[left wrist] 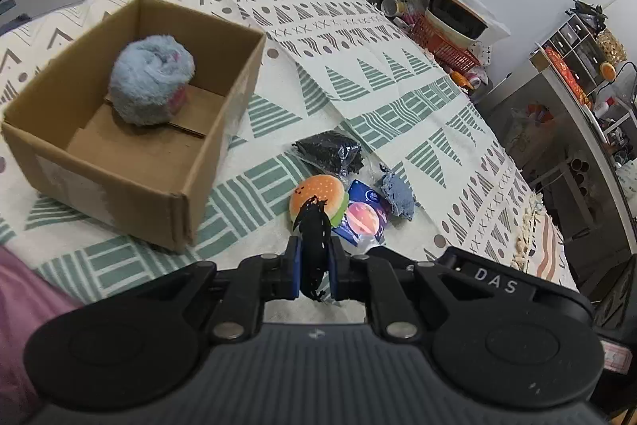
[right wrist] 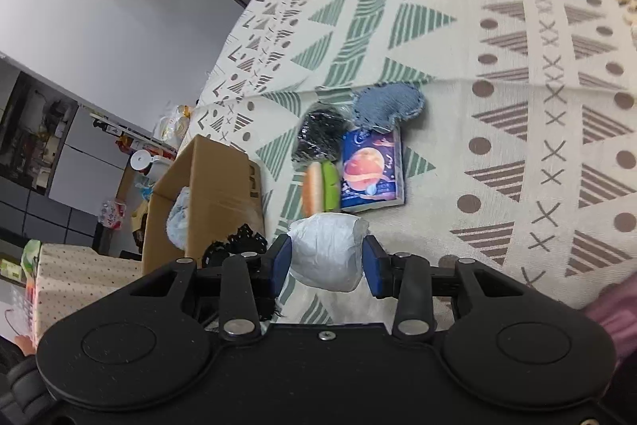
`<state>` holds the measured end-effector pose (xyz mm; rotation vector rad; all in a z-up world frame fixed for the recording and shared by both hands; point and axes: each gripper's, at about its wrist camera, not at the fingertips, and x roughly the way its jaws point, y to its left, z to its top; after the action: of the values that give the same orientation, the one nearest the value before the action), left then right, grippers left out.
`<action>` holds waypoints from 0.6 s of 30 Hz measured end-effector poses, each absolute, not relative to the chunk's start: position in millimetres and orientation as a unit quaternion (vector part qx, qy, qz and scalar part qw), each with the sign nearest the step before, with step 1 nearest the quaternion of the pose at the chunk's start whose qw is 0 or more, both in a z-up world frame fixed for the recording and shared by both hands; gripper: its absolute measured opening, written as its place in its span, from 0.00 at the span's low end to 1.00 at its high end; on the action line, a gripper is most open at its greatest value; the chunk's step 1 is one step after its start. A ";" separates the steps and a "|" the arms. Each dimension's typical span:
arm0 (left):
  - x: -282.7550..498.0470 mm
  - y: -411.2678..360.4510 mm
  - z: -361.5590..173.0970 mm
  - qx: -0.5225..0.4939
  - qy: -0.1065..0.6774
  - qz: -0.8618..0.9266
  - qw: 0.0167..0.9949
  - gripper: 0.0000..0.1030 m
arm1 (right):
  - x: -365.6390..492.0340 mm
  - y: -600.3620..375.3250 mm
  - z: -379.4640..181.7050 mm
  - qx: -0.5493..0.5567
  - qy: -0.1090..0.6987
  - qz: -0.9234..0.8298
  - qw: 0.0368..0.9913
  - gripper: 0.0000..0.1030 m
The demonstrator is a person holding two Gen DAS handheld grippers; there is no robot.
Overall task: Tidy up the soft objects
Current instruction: 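Carry the black plush and white packet over the box with both grippers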
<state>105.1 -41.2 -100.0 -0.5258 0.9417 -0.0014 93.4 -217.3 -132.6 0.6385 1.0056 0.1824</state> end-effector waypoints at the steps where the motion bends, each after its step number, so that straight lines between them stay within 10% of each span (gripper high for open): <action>1: 104.0 -40.2 -96.6 -0.248 0.448 -0.004 0.859 0.12 | 91.8 -215.3 -129.5 0.300 0.471 0.087 0.825 0.37; 18: 95.5 -1.7 -48.0 -0.214 0.424 -0.013 0.880 0.12 | 90.5 -187.7 -85.0 0.288 0.427 0.078 0.853 0.37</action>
<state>95.5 -1.7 -48.0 -0.4464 0.8842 -0.0278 90.5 -187.7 -85.0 0.6059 0.8993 0.1649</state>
